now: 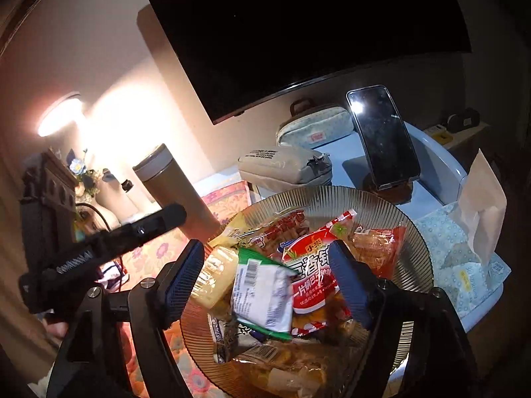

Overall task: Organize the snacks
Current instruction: 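Carry both packs to the glass plate and open both grippers, then move both grippers back to the remaining snacks on the bed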

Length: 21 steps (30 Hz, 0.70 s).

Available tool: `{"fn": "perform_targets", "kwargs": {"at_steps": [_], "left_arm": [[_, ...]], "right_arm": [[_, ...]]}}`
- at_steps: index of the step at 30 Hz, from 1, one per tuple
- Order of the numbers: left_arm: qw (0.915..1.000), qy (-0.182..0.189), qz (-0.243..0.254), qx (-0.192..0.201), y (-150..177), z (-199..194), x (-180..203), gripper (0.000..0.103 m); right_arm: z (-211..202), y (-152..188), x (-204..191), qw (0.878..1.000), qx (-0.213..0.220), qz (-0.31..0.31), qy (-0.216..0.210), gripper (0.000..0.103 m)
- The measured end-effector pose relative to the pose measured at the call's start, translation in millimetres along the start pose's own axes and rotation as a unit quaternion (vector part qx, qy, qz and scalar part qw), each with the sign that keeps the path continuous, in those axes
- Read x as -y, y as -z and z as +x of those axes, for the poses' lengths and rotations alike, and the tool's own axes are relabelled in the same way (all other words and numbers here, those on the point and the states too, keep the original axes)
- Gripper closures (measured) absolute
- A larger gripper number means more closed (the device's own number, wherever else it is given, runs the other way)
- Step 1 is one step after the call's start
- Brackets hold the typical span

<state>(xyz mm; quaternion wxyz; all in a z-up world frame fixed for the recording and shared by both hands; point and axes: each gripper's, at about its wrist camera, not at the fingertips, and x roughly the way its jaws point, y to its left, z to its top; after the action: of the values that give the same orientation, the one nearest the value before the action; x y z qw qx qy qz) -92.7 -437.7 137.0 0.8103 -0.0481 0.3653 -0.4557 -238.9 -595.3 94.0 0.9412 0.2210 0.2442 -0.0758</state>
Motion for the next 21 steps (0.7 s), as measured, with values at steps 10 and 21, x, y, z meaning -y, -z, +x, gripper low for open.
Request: {"fn": "perform_targets", "kwargs": {"at_steps": [10, 21], "left_arm": [[0.9997, -0.025, 0.008, -0.002, 9.3, -31.2, -21.4, 0.034], [0.9965, -0.070, -0.031, 0.033, 39.2, -113.6, -81.8, 0.034]], "right_arm": [[1.3, 6.0, -17.5, 1.000, -0.011, -0.004, -0.015, 0.026], [19.9, 29.5, -96.3, 0.994, -0.044, -0.079, -0.065, 0.024]]}}
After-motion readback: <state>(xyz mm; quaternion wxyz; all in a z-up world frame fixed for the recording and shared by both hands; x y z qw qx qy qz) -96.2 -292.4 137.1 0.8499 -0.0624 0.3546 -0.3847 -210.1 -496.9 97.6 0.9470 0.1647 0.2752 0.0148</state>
